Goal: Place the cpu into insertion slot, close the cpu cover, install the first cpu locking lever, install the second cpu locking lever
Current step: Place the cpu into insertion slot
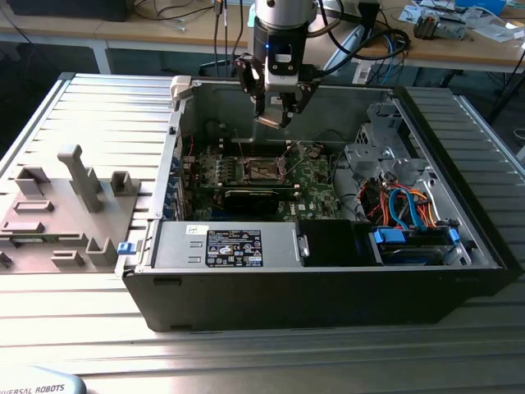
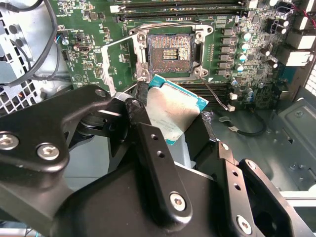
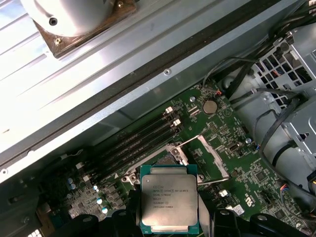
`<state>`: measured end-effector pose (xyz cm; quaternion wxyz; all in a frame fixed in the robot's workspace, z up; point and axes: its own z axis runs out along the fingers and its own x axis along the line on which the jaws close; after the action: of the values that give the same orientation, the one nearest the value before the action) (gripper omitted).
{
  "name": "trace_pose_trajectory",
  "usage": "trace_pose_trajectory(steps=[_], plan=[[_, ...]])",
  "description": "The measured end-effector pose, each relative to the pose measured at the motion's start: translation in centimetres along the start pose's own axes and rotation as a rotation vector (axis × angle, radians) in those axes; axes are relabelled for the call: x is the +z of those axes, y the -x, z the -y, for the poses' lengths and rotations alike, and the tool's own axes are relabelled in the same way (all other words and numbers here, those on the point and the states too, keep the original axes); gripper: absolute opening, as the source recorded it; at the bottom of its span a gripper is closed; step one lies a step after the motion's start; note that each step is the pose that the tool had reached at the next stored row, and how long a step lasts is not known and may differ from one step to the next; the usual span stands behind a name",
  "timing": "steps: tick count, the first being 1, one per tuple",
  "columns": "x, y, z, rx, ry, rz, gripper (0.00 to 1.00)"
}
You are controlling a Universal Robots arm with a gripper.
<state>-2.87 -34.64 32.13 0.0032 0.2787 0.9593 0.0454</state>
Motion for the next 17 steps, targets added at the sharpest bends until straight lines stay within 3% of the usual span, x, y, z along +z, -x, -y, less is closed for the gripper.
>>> trace_pose_trajectory(steps=[17], plan=[[0.0, 0.0, 0.0, 0.012, 0.0003, 0.0011, 0.54]])
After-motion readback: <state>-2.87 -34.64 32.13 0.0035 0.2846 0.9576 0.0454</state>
